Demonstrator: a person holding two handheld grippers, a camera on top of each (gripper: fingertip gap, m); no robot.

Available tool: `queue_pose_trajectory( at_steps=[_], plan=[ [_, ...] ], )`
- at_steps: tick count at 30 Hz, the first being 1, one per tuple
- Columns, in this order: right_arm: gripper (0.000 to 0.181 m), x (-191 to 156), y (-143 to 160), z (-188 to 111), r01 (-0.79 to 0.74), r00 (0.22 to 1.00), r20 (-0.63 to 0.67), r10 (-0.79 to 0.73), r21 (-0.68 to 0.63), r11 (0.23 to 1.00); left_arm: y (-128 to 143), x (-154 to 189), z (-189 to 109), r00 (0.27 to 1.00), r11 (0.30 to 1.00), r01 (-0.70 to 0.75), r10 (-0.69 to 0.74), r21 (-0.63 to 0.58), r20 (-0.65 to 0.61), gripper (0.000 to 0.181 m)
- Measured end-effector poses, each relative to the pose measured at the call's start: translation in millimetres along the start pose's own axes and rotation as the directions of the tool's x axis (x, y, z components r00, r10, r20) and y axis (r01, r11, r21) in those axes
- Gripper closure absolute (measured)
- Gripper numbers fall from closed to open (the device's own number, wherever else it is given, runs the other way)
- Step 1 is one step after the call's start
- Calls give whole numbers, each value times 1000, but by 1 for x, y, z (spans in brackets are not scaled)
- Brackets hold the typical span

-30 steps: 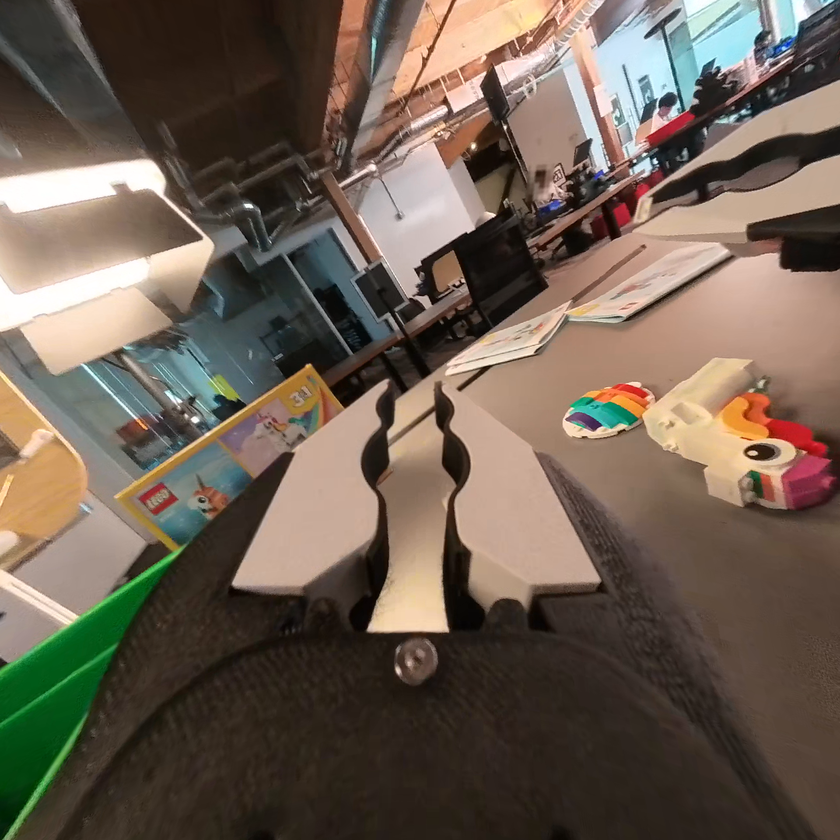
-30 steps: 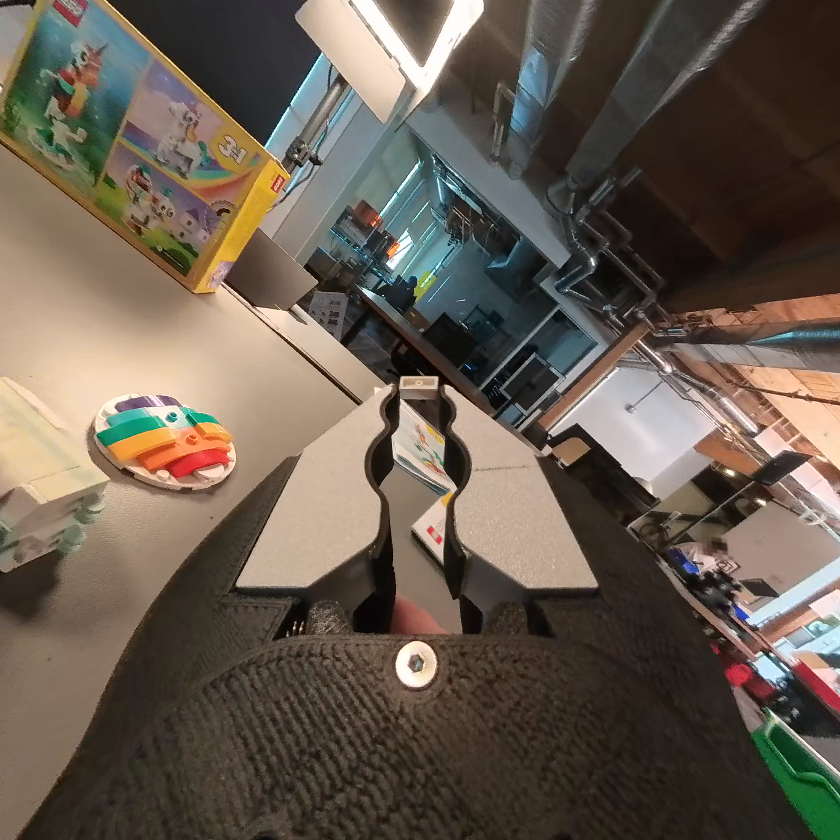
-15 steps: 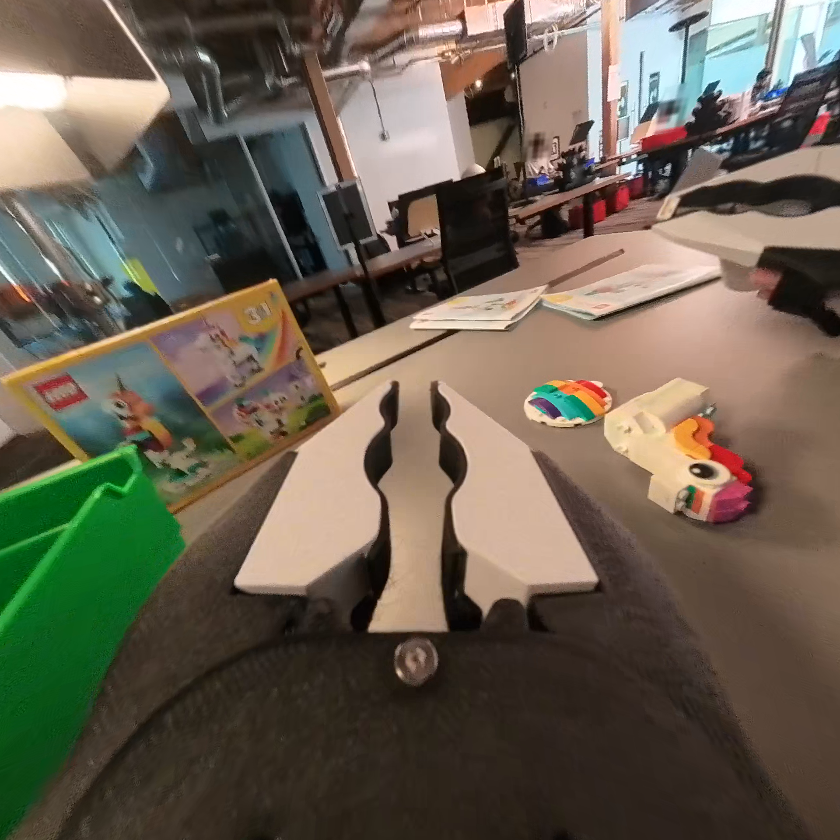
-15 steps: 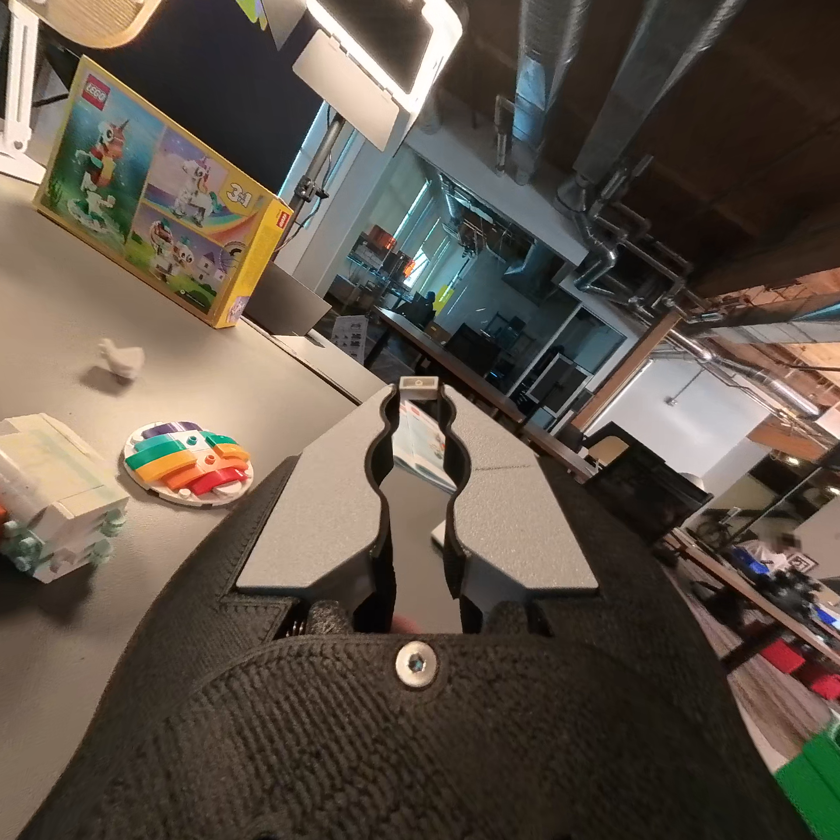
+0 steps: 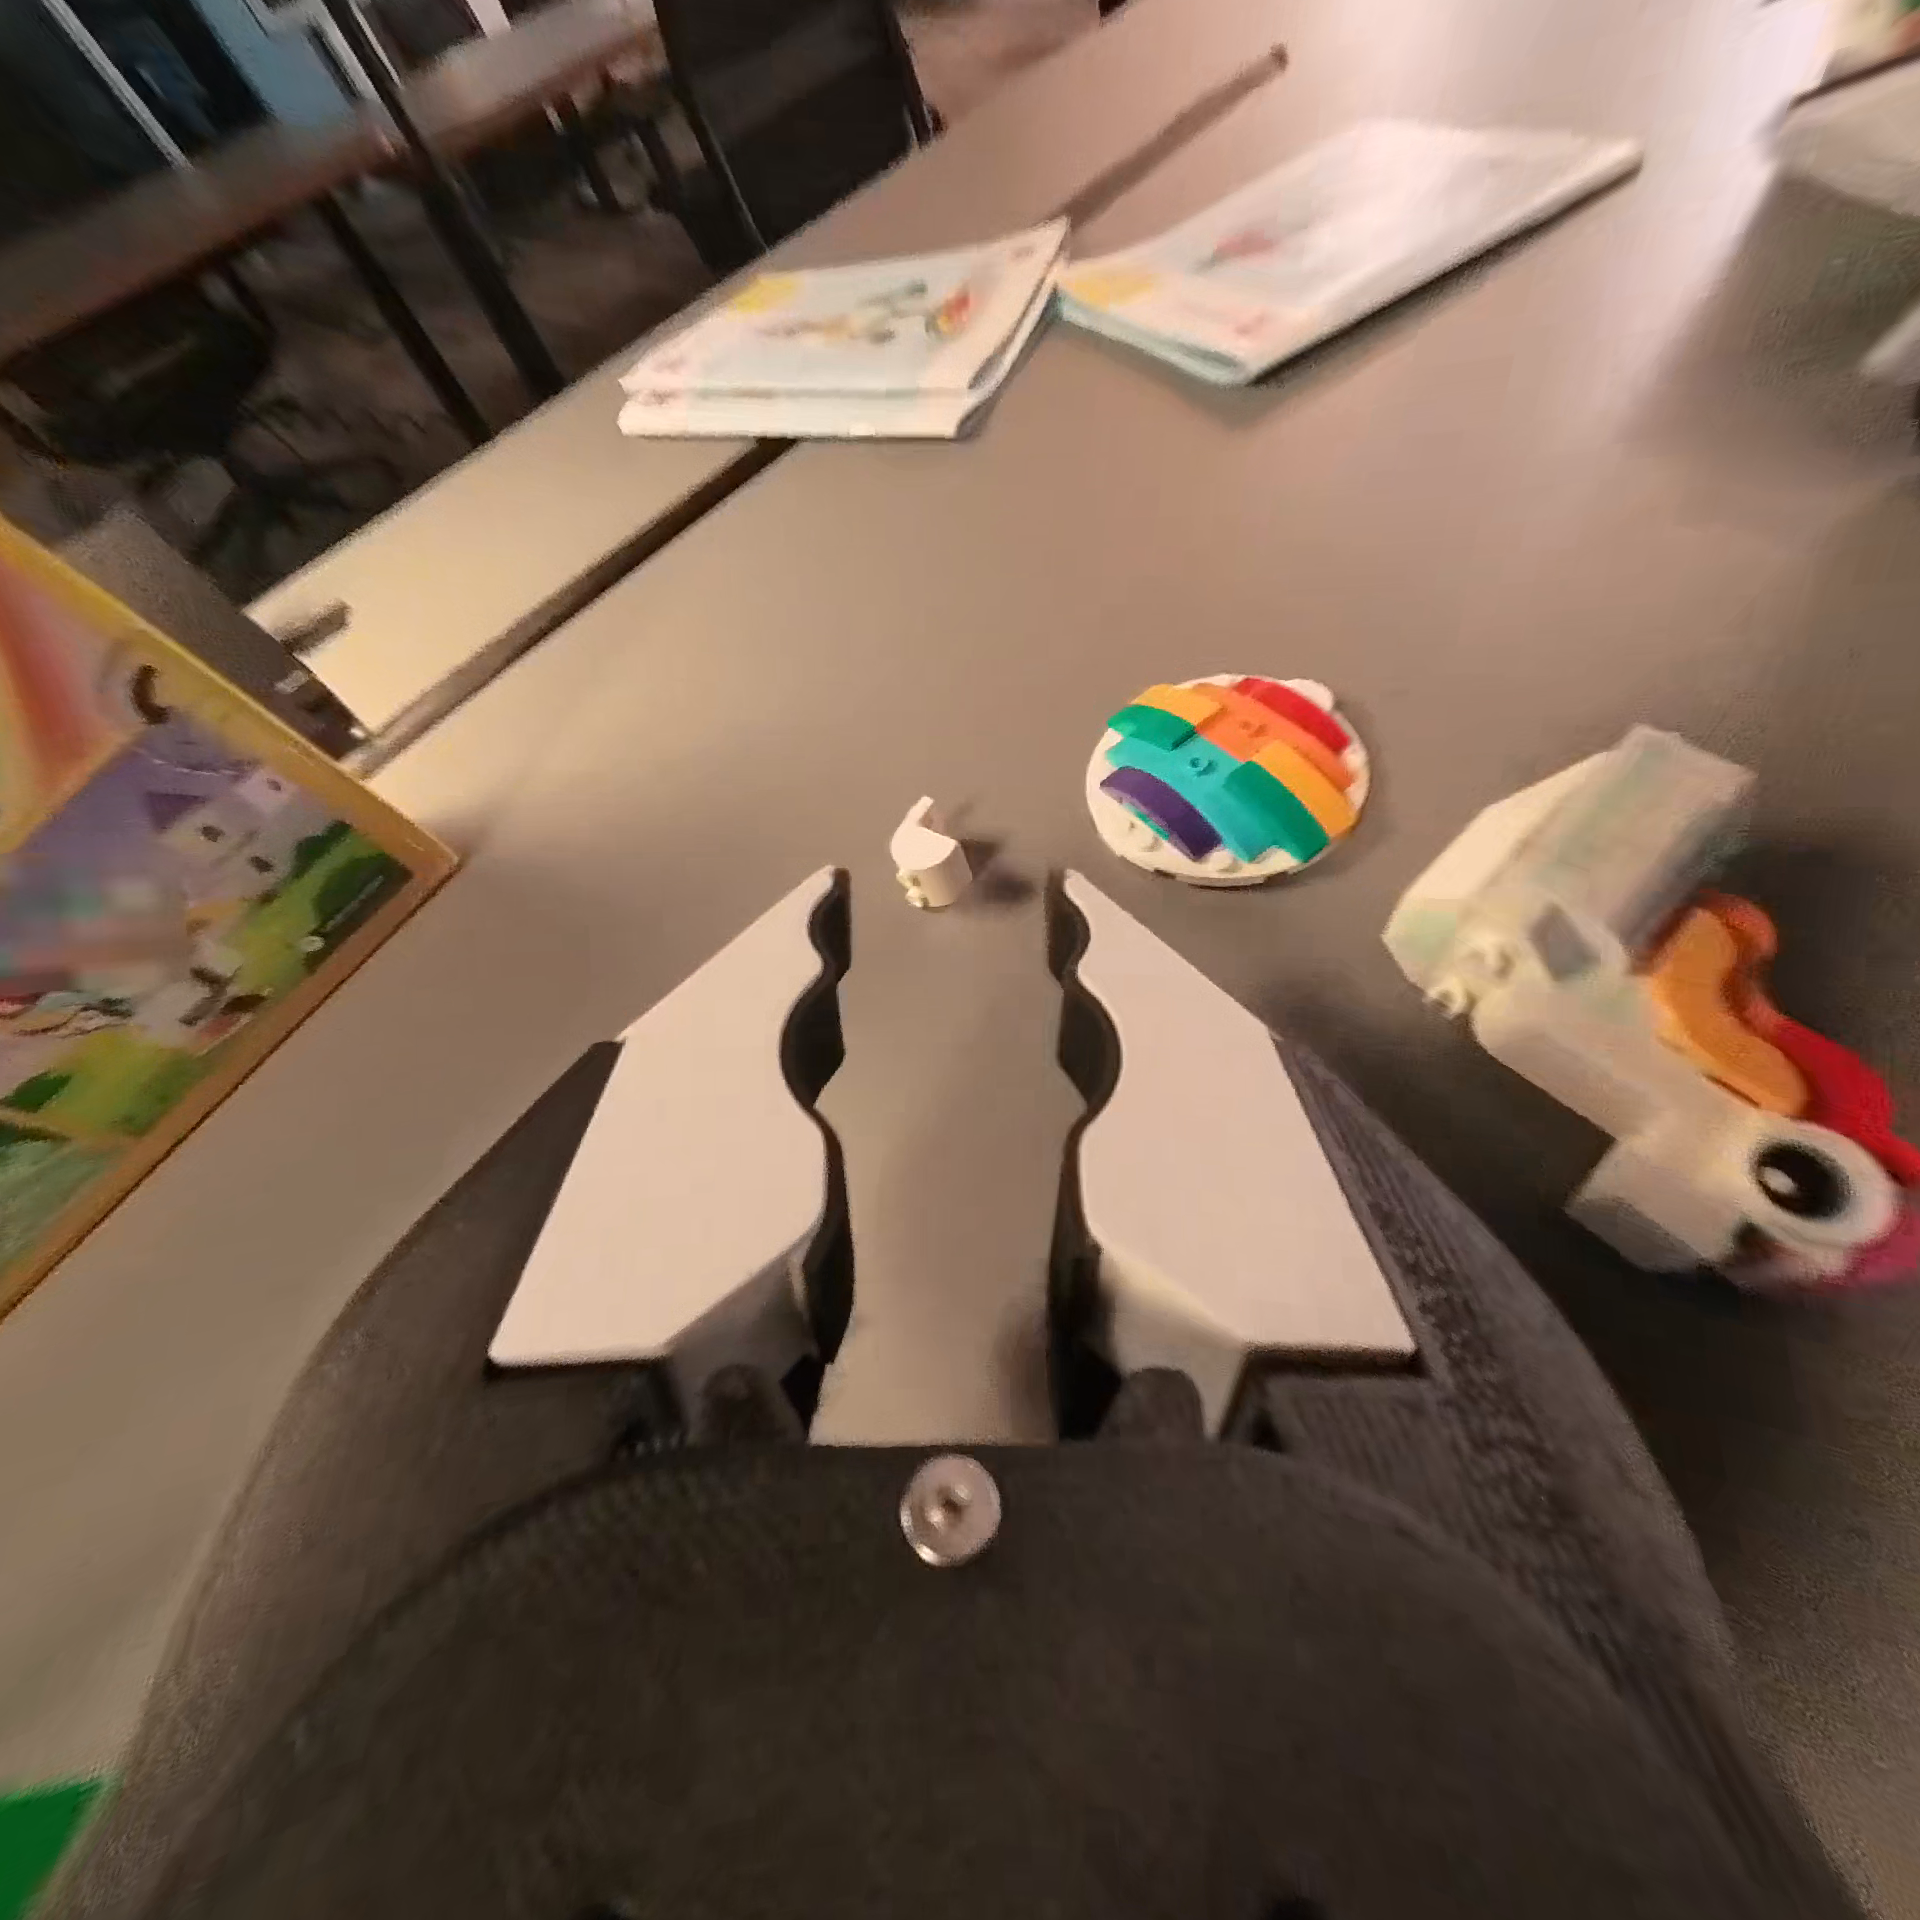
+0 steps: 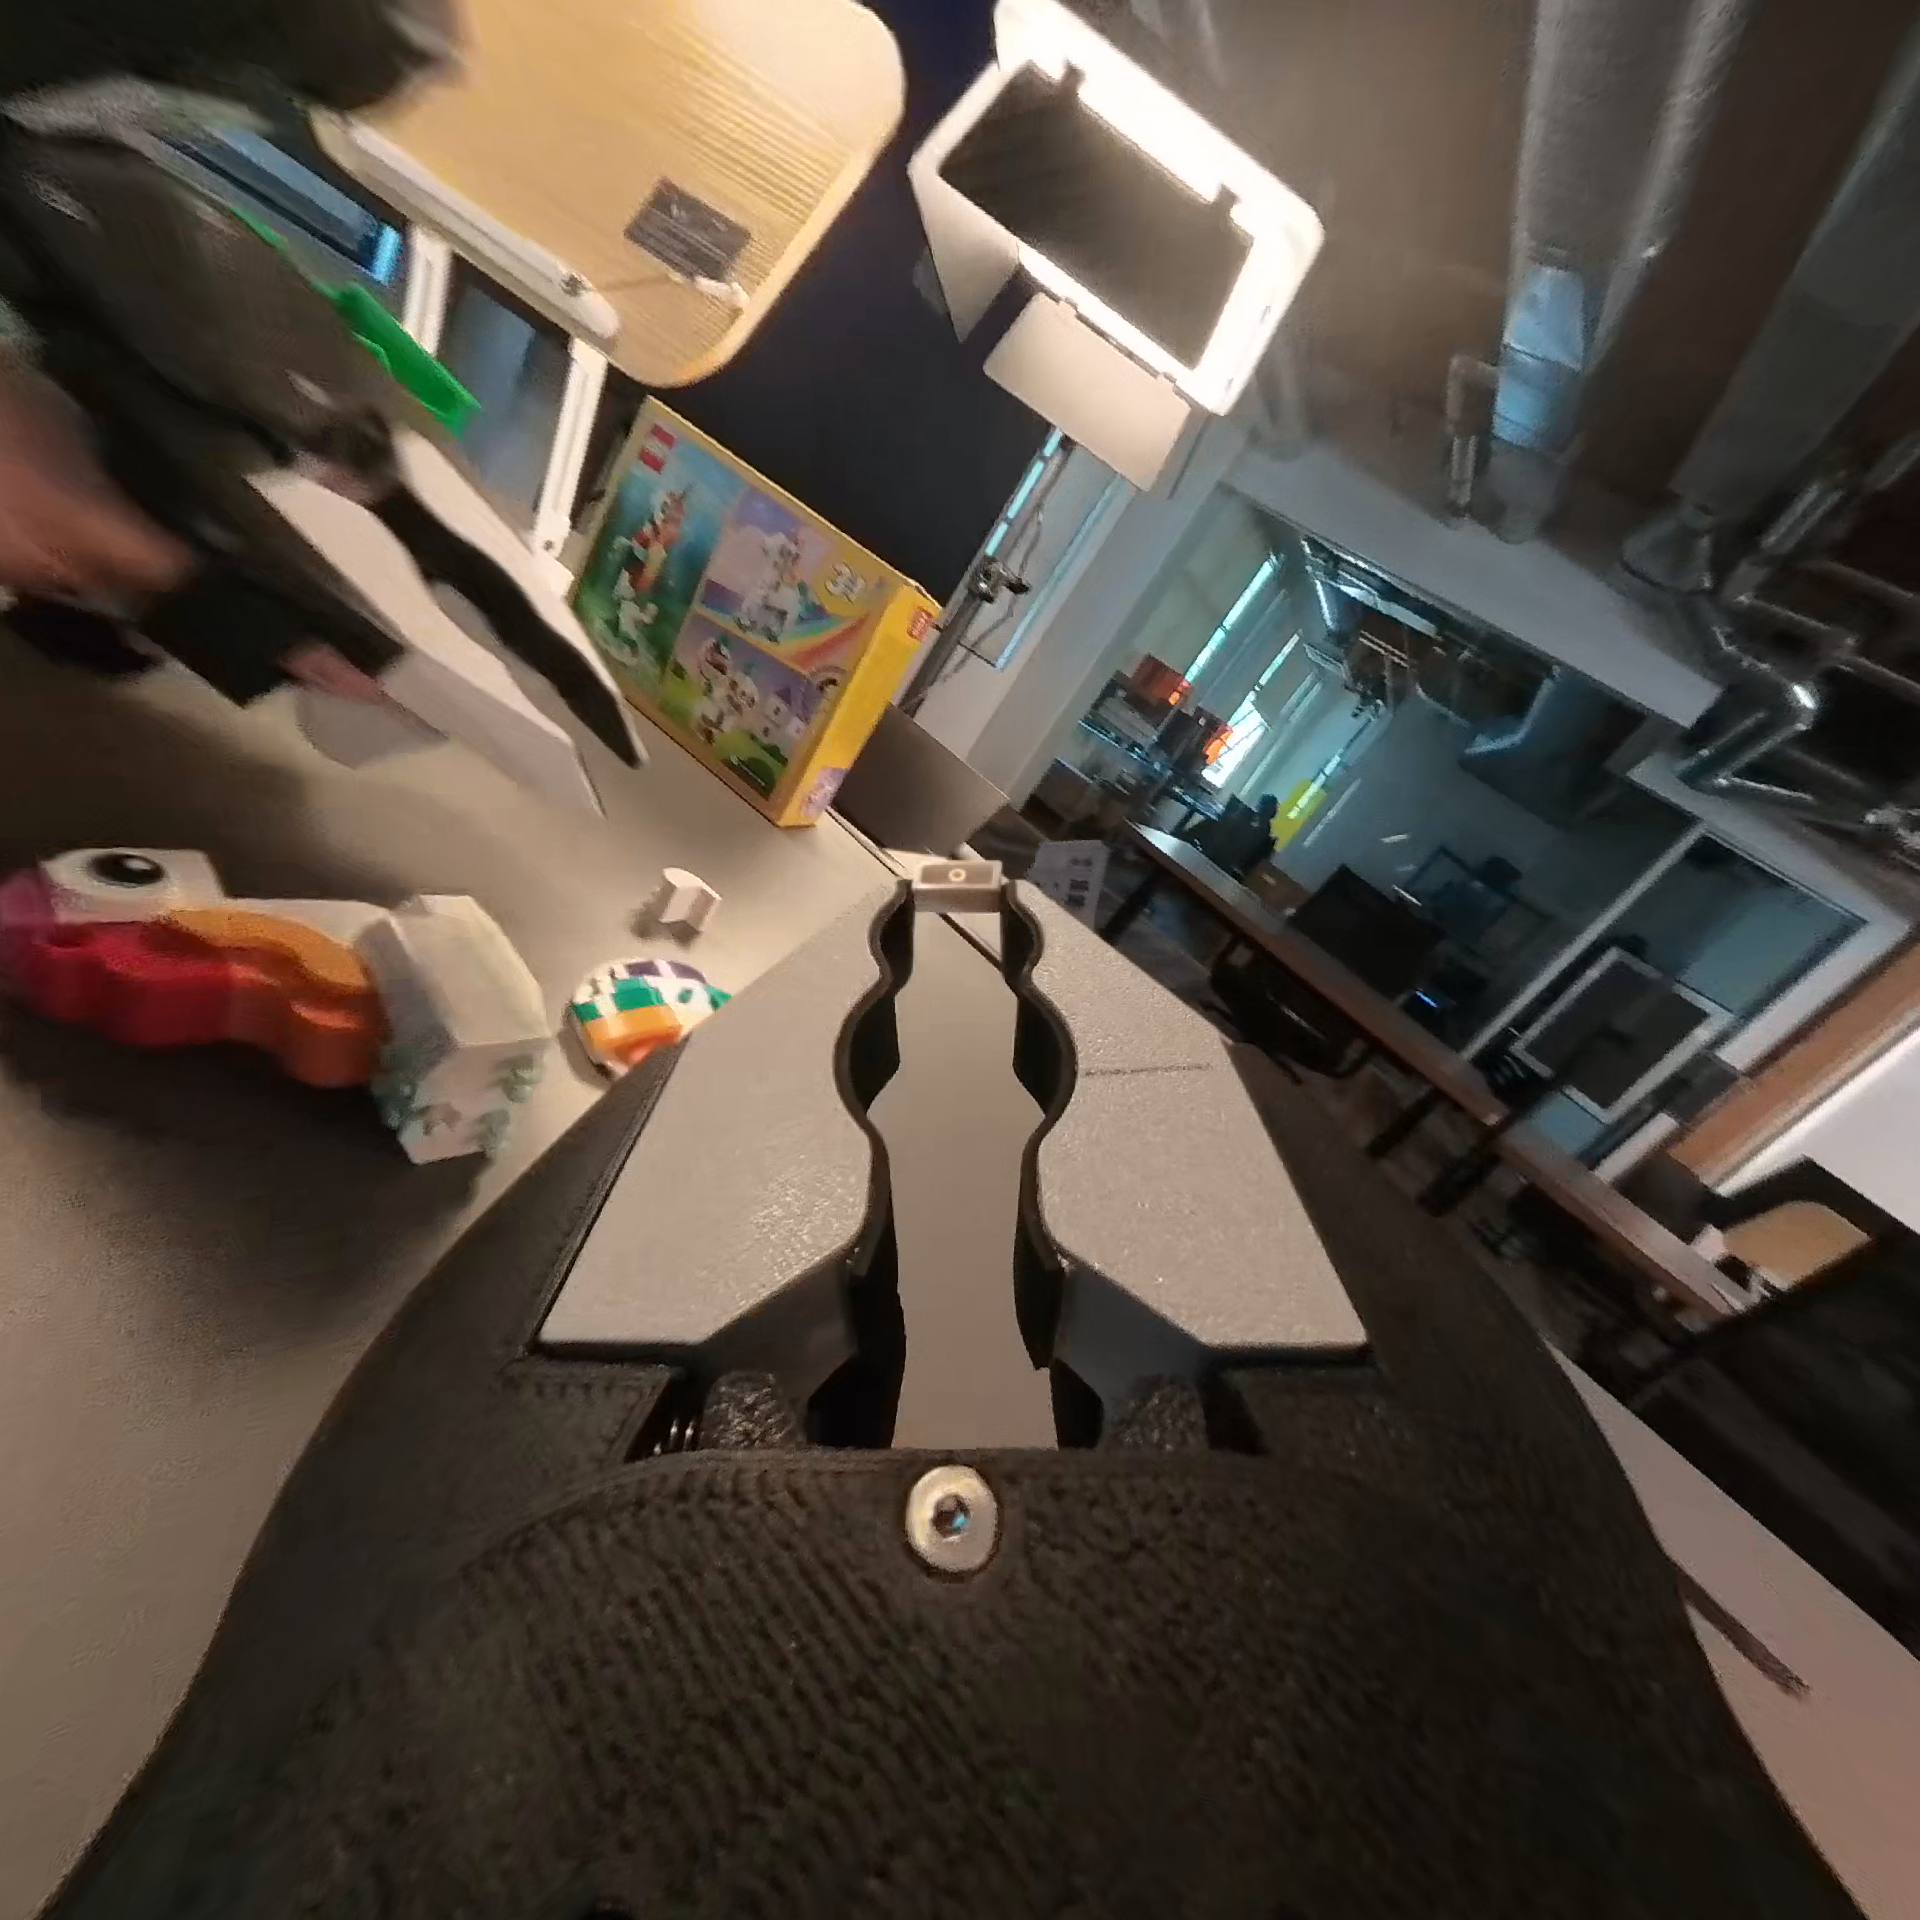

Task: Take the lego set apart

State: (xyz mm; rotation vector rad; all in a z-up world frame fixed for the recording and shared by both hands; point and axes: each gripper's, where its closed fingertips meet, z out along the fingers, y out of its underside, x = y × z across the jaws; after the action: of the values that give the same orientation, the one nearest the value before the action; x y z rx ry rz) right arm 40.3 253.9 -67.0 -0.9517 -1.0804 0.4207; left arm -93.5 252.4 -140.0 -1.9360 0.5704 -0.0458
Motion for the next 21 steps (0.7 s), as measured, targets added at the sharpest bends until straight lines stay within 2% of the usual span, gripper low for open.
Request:
queue_pose_trajectory(
  at_steps=[1,4,7,10,12,14,17,19,21],
  plan=[
    [167,-5,-2,1,14,1000,17,-15,8,1000,2,-1,7,1000,999,10,-11,-32,-20,142],
    [167,-17,-4,4,76,996,54,-77,9,997,7,-4,24,998,994,29,-34,-102,-54,133],
    [167,-23,-5,6,103,992,74,-103,10,995,15,-4,36,994,985,18,-37,-172,-106,133],
    [167,-22,-4,7,76,994,73,-77,9,997,18,0,42,980,976,48,-88,-212,-181,143],
    [167,-19,-2,8,51,996,68,-51,2,999,19,2,42,967,970,84,-135,-227,-217,165],
    [167,-15,0,8,24,998,58,-24,-2,1000,19,1,41,966,969,96,-146,-229,-212,165],
    [166,-12,0,7,-1,999,50,1,0,1000,18,-5,41,991,980,25,-51,-200,-125,165],
    [167,-11,0,7,-3,999,50,3,2,1000,2,-14,32,993,990,-108,112,-87,44,165],
    [167,-13,0,7,3,999,54,-4,3,1000,-18,-16,13,937,959,-284,275,10,213,165]
  ],
)
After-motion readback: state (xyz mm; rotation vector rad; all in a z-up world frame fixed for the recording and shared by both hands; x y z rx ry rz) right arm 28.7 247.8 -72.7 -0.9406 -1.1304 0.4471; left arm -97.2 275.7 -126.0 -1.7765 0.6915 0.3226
